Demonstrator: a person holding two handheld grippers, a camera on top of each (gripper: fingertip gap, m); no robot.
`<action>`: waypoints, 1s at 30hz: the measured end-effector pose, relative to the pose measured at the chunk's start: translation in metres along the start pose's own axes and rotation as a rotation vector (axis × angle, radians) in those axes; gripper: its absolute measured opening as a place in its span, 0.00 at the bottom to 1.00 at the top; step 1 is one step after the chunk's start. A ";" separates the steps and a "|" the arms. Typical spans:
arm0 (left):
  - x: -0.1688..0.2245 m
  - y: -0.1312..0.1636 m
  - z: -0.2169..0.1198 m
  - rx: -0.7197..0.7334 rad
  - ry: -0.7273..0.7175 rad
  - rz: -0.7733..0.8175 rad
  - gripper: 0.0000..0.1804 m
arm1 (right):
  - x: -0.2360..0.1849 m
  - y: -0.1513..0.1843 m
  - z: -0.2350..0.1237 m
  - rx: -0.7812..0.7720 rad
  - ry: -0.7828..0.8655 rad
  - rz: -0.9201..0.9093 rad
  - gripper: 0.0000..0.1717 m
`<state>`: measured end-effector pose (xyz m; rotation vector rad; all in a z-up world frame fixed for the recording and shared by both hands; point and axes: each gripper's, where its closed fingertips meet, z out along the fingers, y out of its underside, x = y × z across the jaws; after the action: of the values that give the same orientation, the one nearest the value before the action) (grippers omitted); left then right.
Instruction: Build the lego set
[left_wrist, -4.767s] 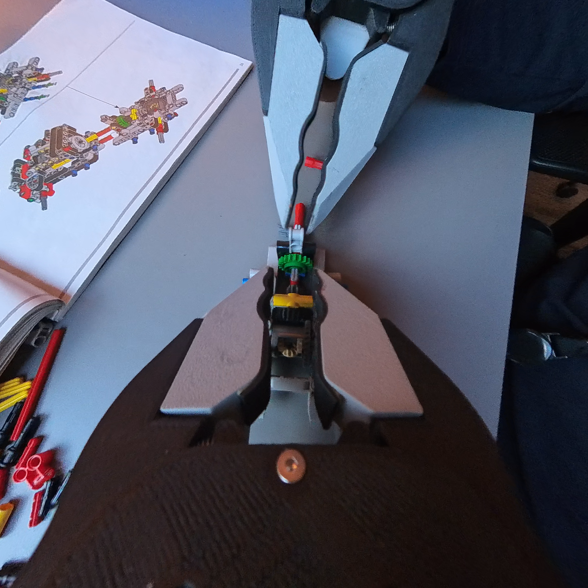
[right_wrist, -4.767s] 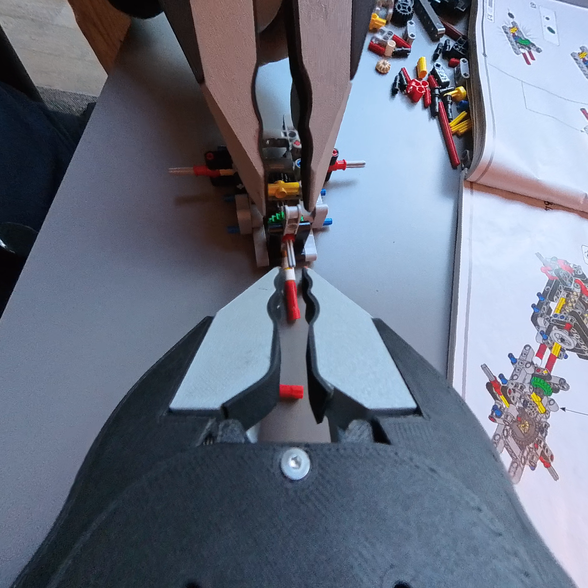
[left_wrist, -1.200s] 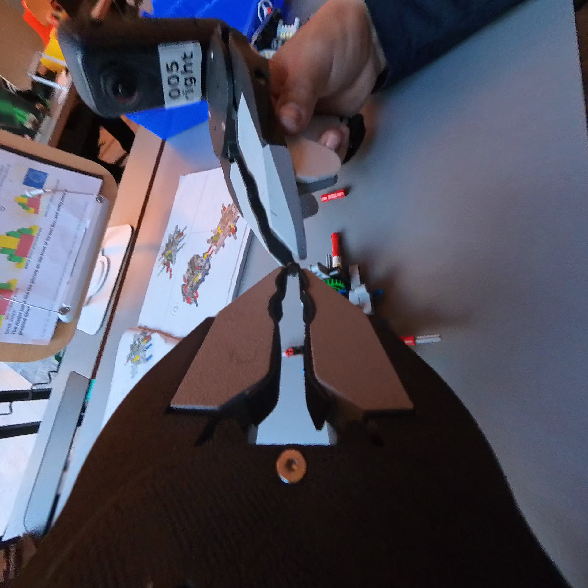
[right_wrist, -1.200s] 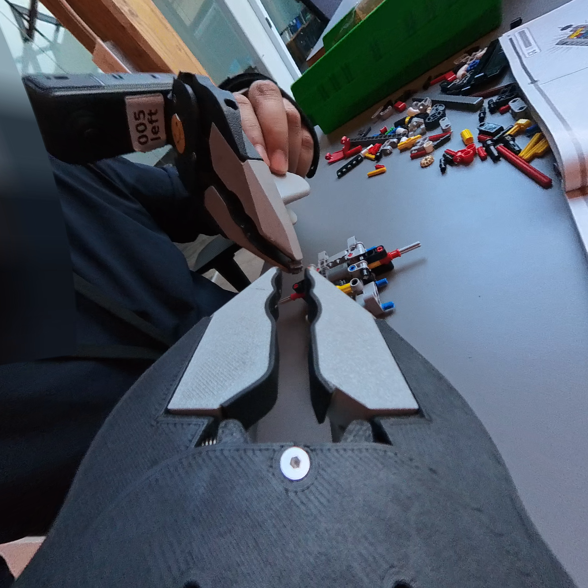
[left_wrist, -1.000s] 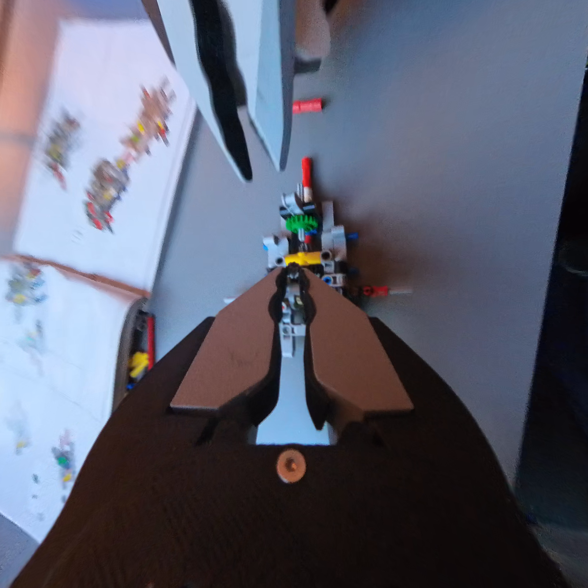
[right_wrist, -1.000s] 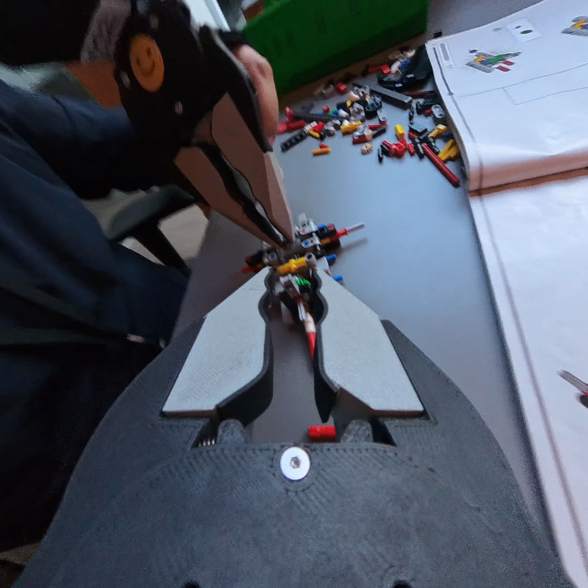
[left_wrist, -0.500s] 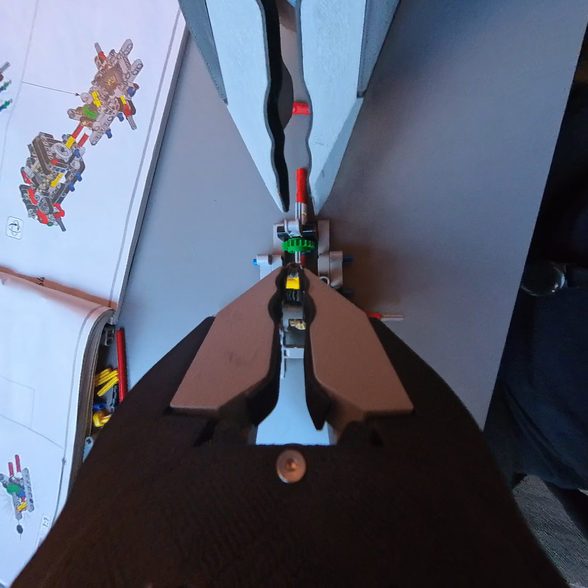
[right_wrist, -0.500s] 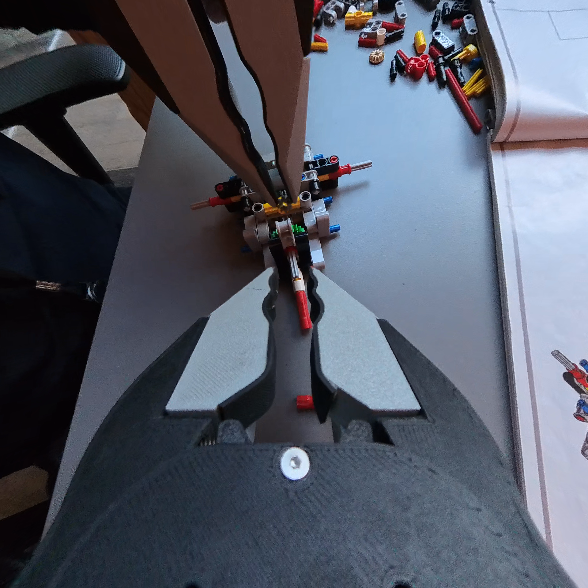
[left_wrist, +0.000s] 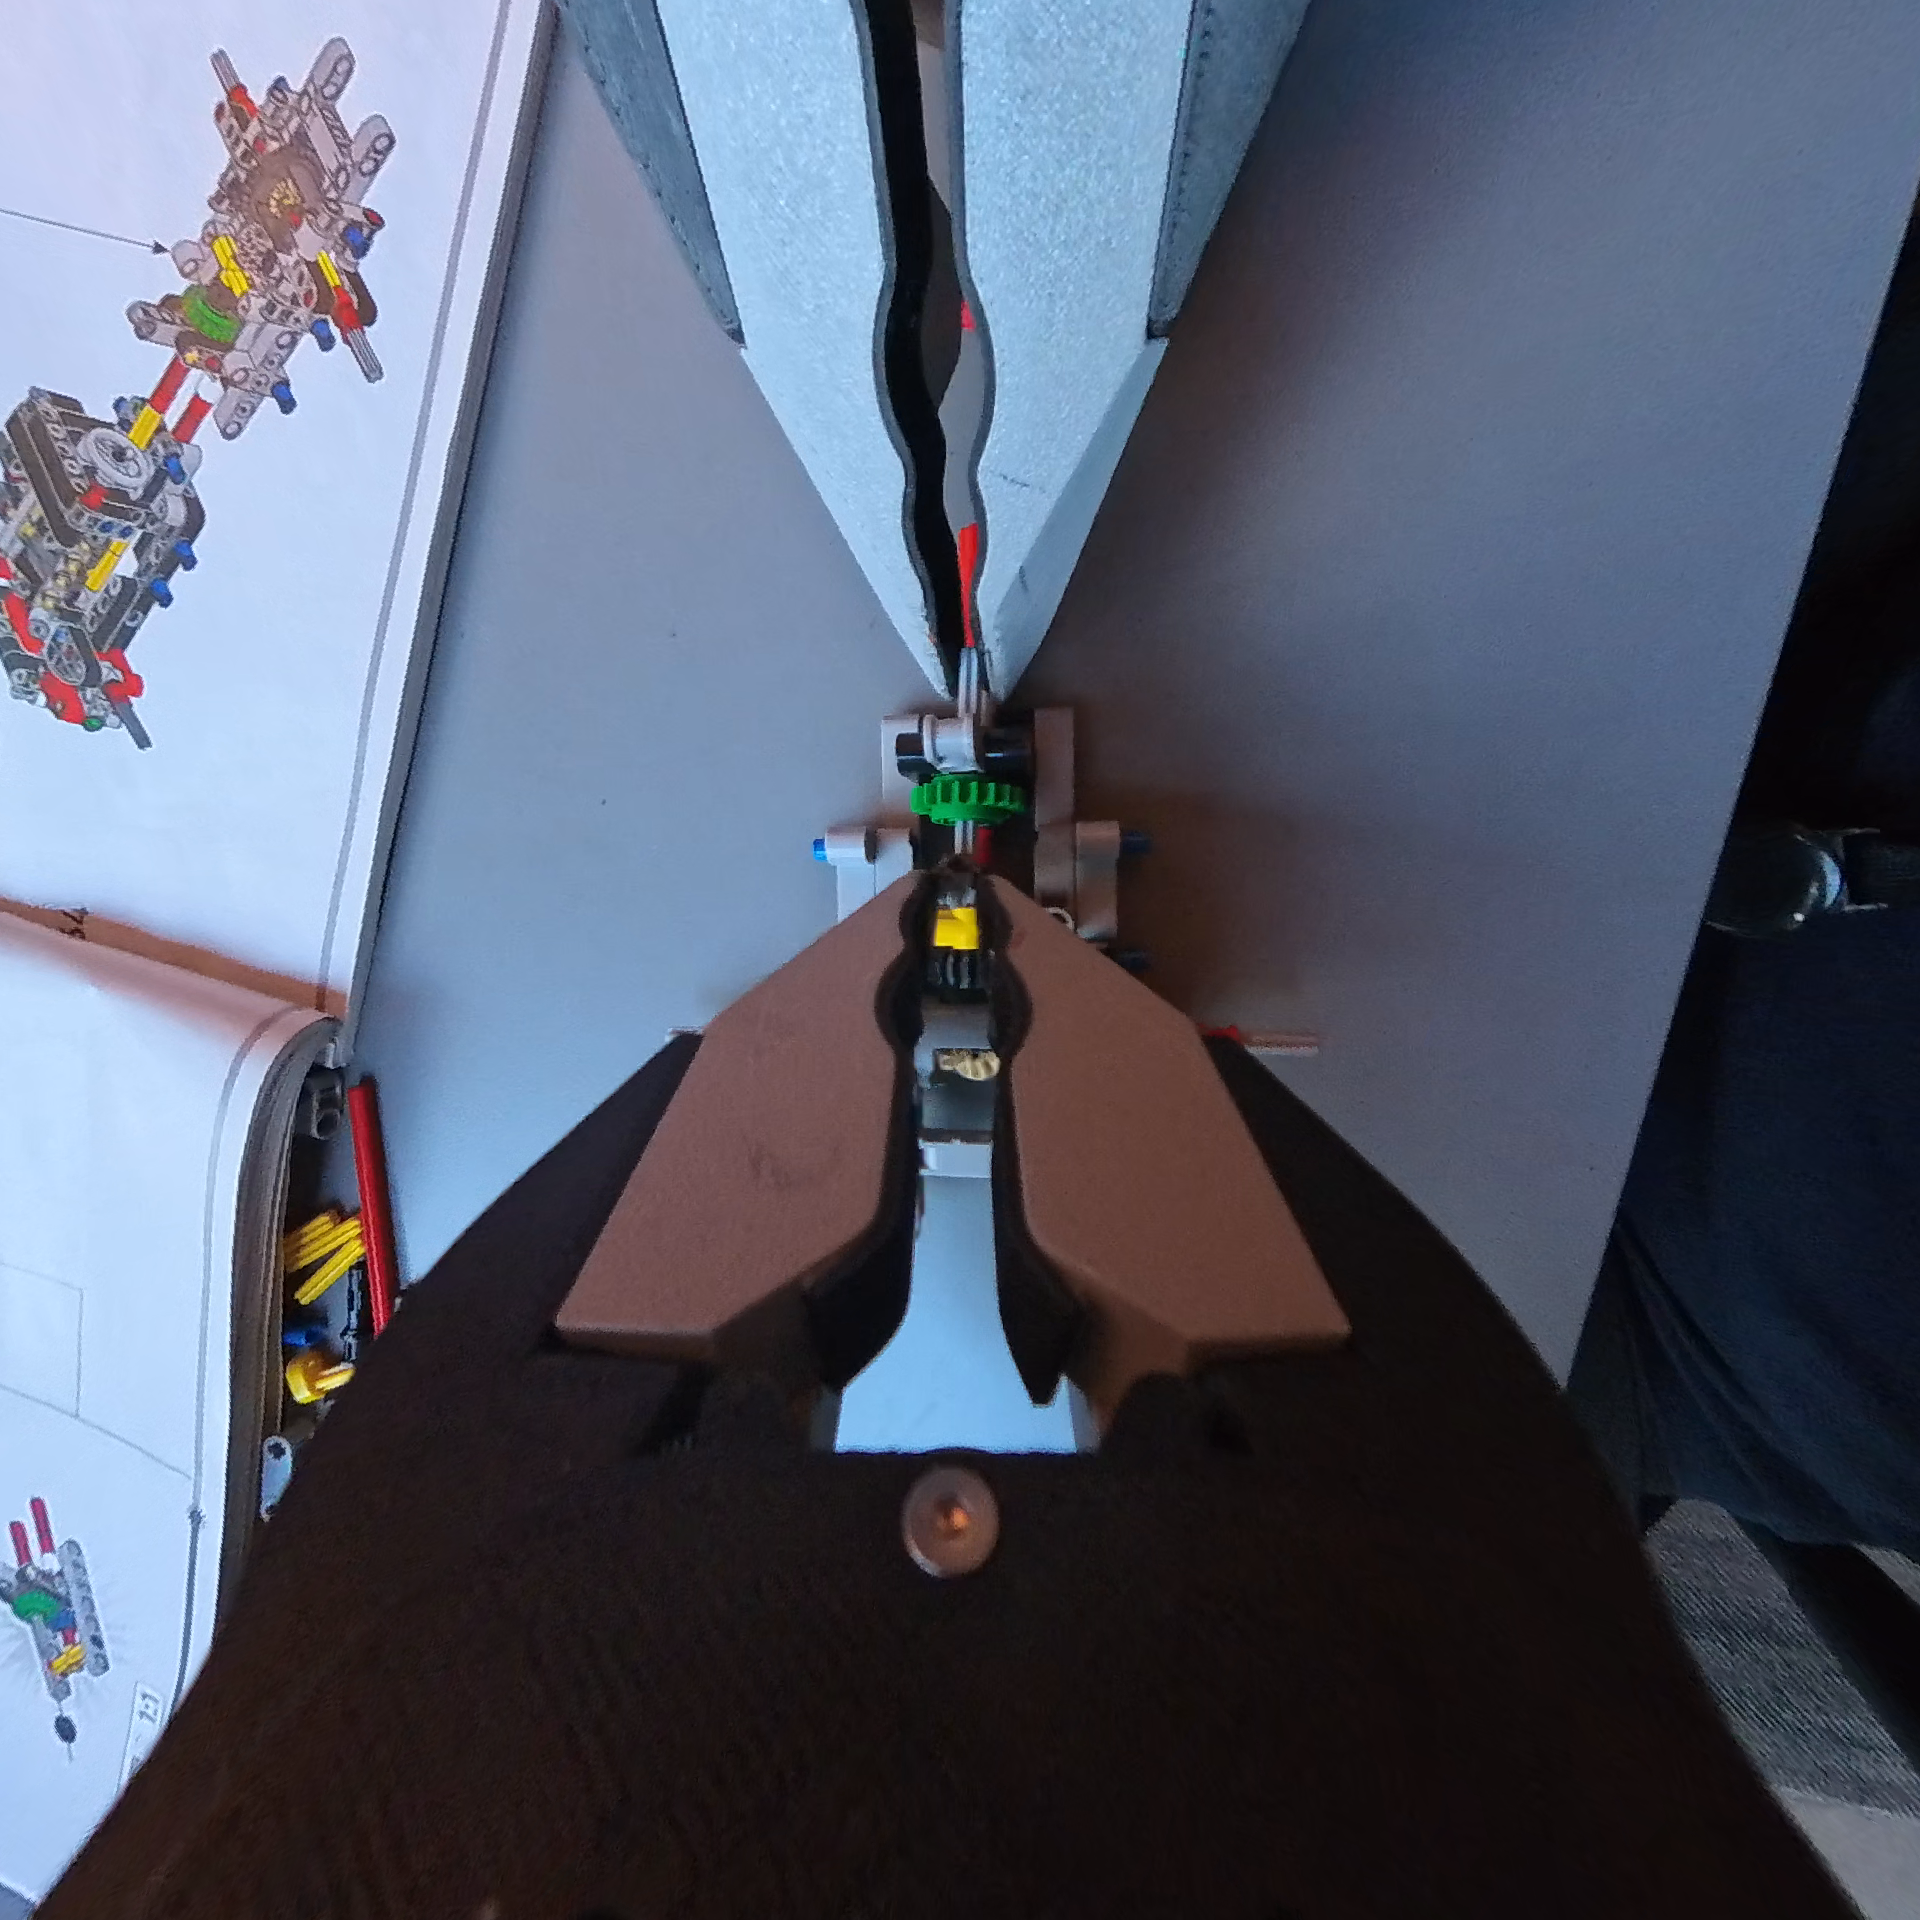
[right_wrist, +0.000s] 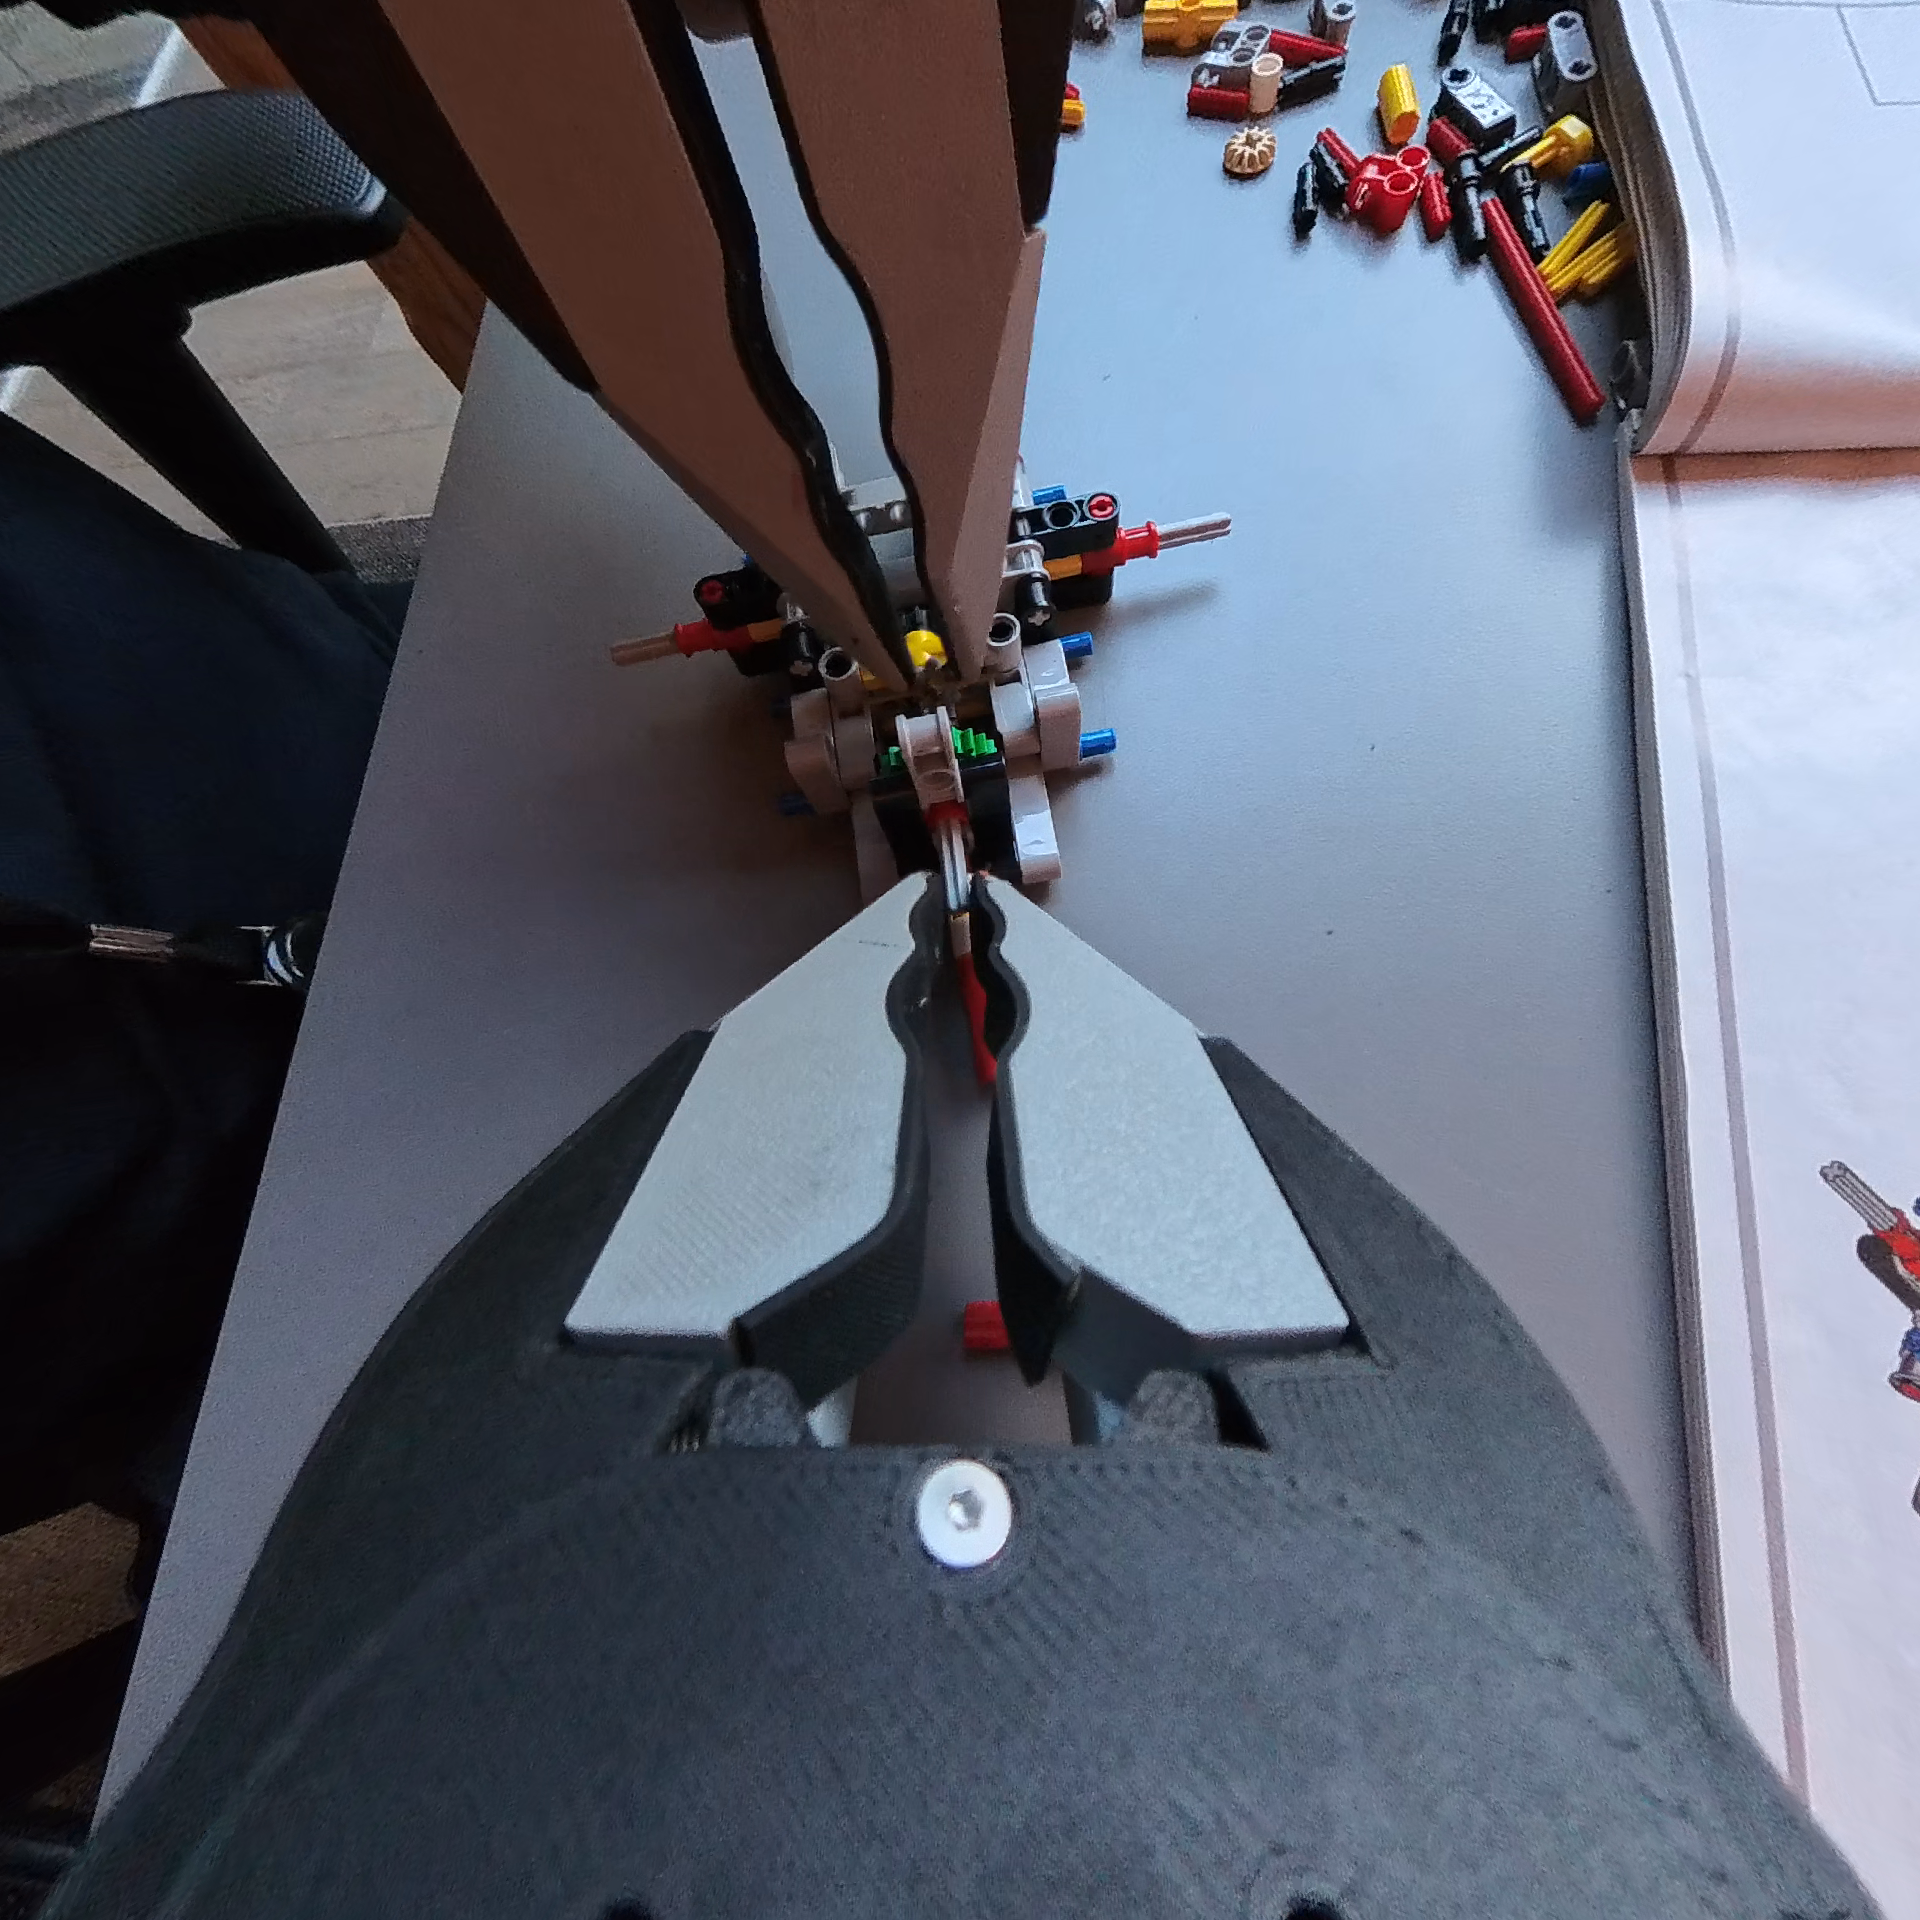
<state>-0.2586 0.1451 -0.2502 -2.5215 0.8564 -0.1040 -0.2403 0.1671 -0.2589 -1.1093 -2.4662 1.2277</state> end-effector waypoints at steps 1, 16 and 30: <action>0.000 0.000 0.000 -0.003 0.000 0.002 0.02 | 0.000 0.000 0.000 -0.001 -0.001 -0.001 0.01; 0.002 -0.002 0.005 -0.062 0.019 0.010 0.02 | -0.002 0.003 -0.003 -0.011 -0.019 0.015 0.01; 0.003 -0.003 0.006 -0.106 0.042 0.007 0.02 | -0.003 0.004 -0.004 -0.009 -0.028 0.025 0.01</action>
<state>-0.2532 0.1483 -0.2544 -2.6235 0.9090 -0.1117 -0.2343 0.1689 -0.2591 -1.1358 -2.4882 1.2486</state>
